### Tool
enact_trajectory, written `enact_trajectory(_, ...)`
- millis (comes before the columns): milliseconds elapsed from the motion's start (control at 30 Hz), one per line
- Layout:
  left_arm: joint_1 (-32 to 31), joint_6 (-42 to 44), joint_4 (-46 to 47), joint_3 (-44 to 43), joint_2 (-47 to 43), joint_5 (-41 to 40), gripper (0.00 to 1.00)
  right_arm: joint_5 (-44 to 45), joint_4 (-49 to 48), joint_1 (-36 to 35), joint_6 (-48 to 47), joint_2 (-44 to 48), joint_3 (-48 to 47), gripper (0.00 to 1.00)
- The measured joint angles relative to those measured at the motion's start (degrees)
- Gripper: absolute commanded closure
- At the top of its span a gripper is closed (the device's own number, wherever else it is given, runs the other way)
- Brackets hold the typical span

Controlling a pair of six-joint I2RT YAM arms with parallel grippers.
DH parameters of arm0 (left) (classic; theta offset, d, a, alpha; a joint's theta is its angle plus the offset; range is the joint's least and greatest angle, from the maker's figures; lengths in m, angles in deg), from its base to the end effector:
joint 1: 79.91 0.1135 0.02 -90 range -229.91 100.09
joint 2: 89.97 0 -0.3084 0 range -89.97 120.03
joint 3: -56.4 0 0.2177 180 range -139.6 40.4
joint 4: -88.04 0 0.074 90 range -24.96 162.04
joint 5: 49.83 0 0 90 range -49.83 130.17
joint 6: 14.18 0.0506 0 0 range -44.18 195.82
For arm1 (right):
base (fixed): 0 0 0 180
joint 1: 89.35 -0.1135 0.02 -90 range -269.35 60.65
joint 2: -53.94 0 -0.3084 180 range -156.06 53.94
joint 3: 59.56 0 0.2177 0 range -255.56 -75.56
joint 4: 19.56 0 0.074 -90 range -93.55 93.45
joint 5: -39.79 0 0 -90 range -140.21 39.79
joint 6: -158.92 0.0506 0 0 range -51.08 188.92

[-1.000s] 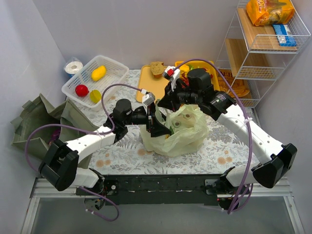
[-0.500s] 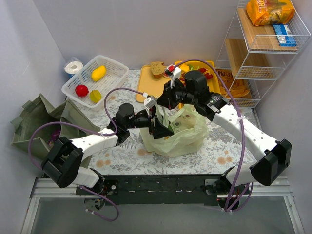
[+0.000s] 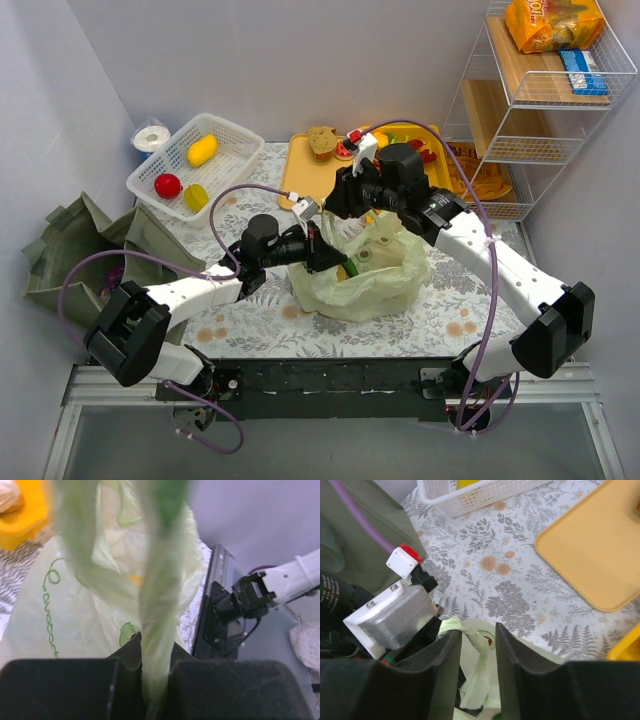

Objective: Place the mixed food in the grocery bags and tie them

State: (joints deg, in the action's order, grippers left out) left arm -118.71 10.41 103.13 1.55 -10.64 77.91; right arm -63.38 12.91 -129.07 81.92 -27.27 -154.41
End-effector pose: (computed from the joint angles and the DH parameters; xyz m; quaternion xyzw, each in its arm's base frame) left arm 0.1938 -0.1955 0.3078 0.0375 0.7504 -0.6345 0.1813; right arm 0.2242 0.2013 0.4298 -0.2516 0.7706 0.3402 0.4766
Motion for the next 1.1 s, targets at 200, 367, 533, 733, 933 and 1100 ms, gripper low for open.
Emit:
enact_trajectory(200, 1.0, -0.8, -5.0, 0.0, -0.5, -6.1, 1.0, 3.0, 1.3, 1.2, -3.9, 3.3, 0.0, 0.24)
enact_trajectory(367, 2.0, -2.8, -7.3, -0.3, -0.6, -7.8, 1.0, 7.2, 1.2, 1.2, -7.9, 14.3, 5.0, 0.25)
enact_trajectory(533, 2.3, -4.3, -8.5, -0.4, -0.6, -7.8, 1.0, 10.9, 2.4, 1.2, -10.6, 20.6, 9.3, 0.42)
enact_trajectory(733, 2.3, -5.0, -9.6, -0.8, -0.6, -7.7, 1.0, 13.3, 5.2, 1.2, -11.8, 16.3, 10.9, 0.46)
enact_trajectory(933, 2.3, -5.3, -10.2, -1.2, -0.8, -7.7, 1.0, 16.1, 7.8, 1.2, -13.6, 11.2, 12.3, 0.41)
enact_trajectory(1100, 2.3, -5.3, -10.6, -1.2, -1.6, -7.7, 1.0, 18.7, 7.4, 1.2, -15.4, 9.6, 12.8, 0.36)
